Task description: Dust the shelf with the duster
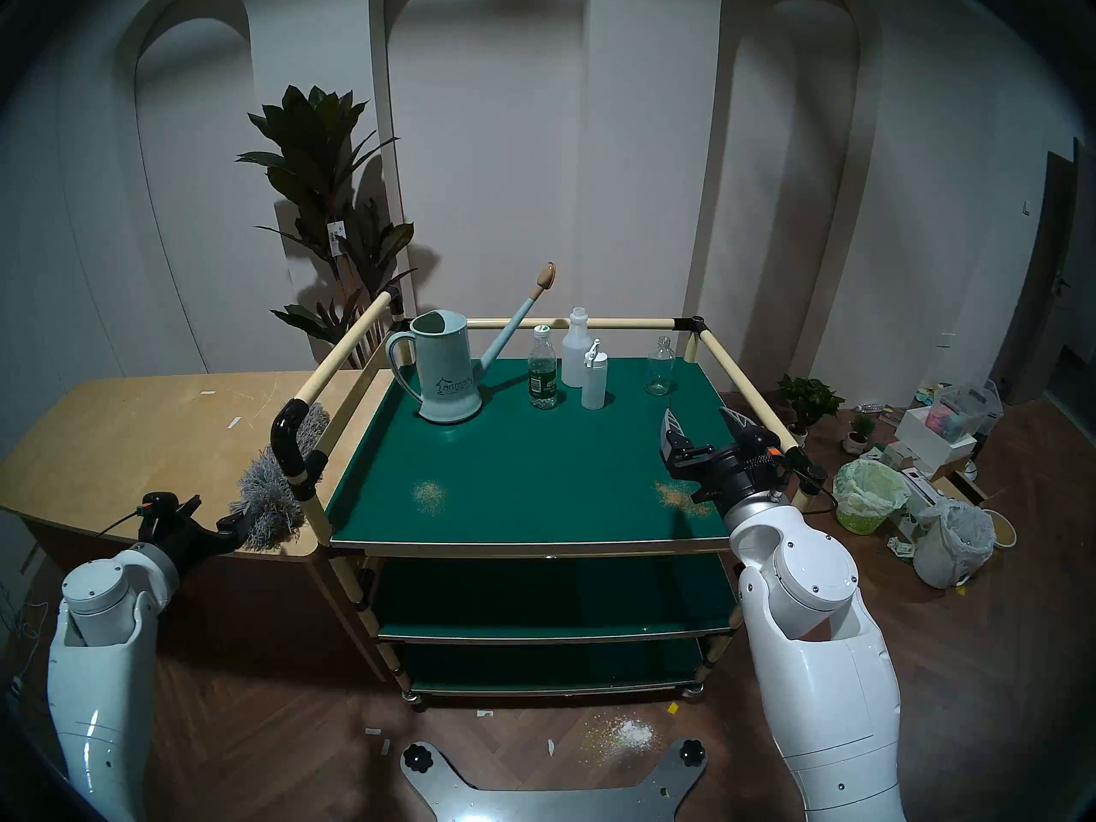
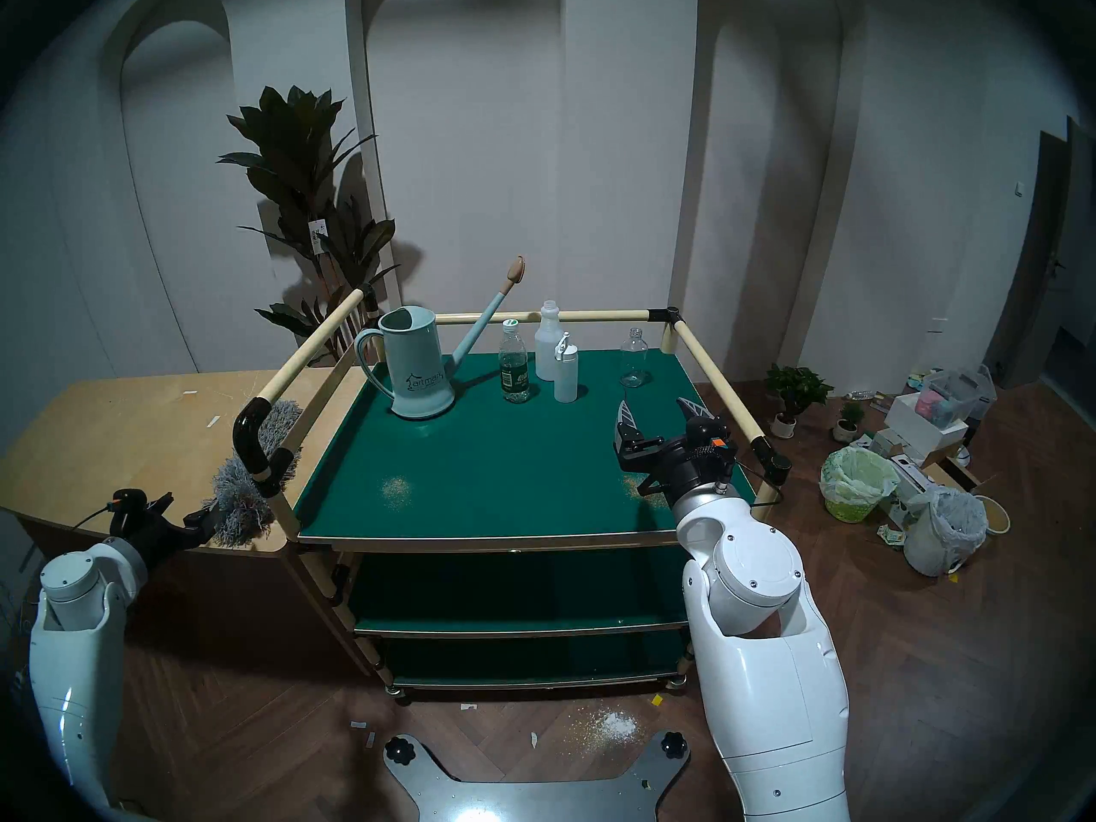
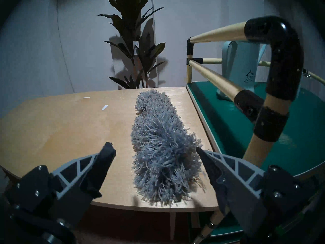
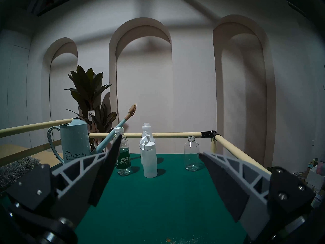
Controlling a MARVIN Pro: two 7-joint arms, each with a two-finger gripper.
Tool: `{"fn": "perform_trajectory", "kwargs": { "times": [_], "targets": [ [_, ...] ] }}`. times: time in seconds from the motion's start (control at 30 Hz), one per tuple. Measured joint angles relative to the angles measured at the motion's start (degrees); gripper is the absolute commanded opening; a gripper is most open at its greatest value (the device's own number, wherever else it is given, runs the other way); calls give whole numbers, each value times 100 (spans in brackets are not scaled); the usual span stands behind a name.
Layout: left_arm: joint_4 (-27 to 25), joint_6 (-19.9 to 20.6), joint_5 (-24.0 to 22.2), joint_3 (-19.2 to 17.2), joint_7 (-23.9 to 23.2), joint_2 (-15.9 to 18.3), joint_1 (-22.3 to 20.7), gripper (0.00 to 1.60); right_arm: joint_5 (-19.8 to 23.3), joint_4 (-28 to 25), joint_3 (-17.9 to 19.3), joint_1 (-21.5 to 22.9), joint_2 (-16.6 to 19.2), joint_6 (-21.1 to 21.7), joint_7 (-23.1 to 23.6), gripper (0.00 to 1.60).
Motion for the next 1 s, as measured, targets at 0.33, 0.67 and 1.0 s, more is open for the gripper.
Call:
{"fn": "perform_trajectory", "kwargs": {
  "times": [0.33,0.67,1.0],
  "targets": [
    [711,-797,252,681,896,-28,-529,160,162,-107,23,-89,-50,-2,24,160],
    [1363,-1527,217,979,1244,-175,-1066,160,202,-157,-35,-89,-37,-9,133,160],
    [1745,-1745,-87,996,849,-290,-1151,160,108,-172,-66,-99,-29,-26,130,160]
  ]
}}
